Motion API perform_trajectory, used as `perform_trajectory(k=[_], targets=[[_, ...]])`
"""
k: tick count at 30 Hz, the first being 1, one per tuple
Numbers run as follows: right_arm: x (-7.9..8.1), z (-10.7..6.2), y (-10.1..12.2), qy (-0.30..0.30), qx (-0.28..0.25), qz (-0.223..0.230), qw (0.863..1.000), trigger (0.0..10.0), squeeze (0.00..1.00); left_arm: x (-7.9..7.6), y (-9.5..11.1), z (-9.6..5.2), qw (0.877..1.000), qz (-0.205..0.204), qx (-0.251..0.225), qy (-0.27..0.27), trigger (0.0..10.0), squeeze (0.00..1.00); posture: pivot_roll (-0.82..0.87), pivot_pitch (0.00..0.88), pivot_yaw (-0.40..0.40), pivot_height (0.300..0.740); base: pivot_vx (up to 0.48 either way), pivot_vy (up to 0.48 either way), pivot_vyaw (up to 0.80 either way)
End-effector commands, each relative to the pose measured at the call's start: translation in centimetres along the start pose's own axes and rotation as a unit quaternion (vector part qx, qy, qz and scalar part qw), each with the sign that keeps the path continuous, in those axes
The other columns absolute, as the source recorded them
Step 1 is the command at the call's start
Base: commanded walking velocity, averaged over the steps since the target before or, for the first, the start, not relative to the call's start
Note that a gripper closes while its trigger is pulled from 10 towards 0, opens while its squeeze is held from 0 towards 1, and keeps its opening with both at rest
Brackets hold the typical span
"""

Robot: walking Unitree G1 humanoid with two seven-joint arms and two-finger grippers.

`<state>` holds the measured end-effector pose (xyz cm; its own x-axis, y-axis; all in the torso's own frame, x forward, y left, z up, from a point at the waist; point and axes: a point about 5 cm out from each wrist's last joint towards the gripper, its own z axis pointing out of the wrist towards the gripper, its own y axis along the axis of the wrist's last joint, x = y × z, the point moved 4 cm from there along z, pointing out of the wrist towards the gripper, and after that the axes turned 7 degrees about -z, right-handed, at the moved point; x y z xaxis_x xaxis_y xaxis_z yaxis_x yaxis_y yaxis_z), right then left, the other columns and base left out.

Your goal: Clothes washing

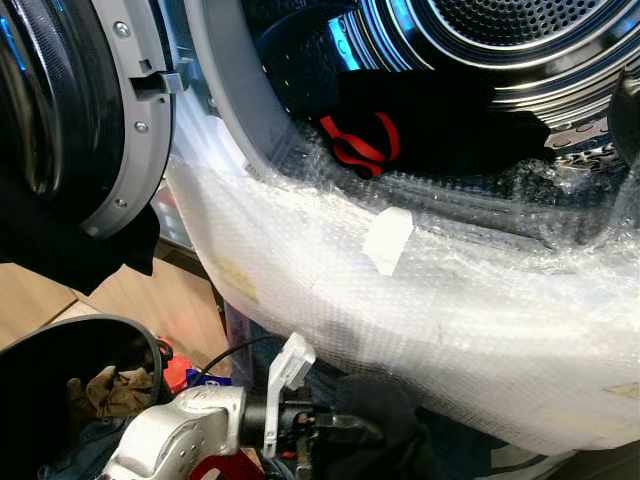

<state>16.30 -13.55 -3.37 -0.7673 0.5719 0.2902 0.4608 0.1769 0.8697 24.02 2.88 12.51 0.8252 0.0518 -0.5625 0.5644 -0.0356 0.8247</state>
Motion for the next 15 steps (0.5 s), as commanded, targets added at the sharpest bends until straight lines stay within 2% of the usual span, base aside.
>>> perform_trajectory(k=[1,2,4,7,8,10,11,12,15], targets=[[-0.1,0.2,0.4,-0.005,-0.001,0.004,1.000,10.0,1.00,0.1,0.0,0.3,1.000,0.011,0.008,0.003,0.0,0.00,-0.05,0.024,-0.012,0.740,0.000,0.000,0.00],[-0.1,0.2,0.4,-0.003,0.024,-0.014,1.000,10.0,1.00,0.2,0.4,0.9,1.000,0.013,0.004,-0.002,0.0,0.00,-0.05,0.028,-0.014,0.740,0.000,0.000,0.00],[-0.7,0.1,0.5,-0.016,0.036,-0.024,0.999,10.0,1.00,0.0,0.7,1.4,1.000,0.016,0.002,-0.010,0.0,0.00,-0.05,0.031,-0.016,0.740,0.000,0.000,0.00],[-3.5,0.0,0.7,-0.100,0.072,-0.037,0.992,10.0,1.00,-0.1,0.3,2.0,0.999,0.037,0.026,-0.009,0.0,0.00,-0.05,0.044,-0.019,0.740,0.000,0.000,0.00],[-4.3,0.0,1.3,-0.127,0.074,-0.037,0.988,10.0,1.00,-0.2,0.4,2.2,0.999,0.033,0.020,-0.010,0.0,0.00,-0.05,0.046,-0.021,0.740,0.000,0.000,0.00],[-4.5,0.0,1.7,-0.135,0.071,-0.037,0.988,10.0,1.00,-0.2,0.5,2.3,0.999,0.032,0.017,-0.011,0.0,0.00,-0.05,0.046,-0.021,0.740,0.000,0.000,0.00],[-4.1,0.4,3.7,-0.125,0.028,-0.031,0.991,10.0,0.42,-0.5,0.6,2.6,0.999,0.032,0.014,-0.017,0.0,0.00,-0.05,0.051,-0.019,0.740,0.000,0.000,0.00],[-3.8,0.7,5.1,-0.118,0.000,-0.016,0.993,10.0,0.00,-0.8,0.6,2.8,0.999,0.032,0.012,-0.023,0.0,0.00,-0.05,0.053,-0.018,0.740,0.000,0.000,0.00],[-3.4,0.9,6.0,-0.111,-0.016,-0.013,0.994,10.0,0.00,-1.0,0.8,3.0,0.999,0.034,0.010,-0.025,0.0,0.00,-0.05,0.057,-0.019,0.740,0.000,0.000,0.00]])
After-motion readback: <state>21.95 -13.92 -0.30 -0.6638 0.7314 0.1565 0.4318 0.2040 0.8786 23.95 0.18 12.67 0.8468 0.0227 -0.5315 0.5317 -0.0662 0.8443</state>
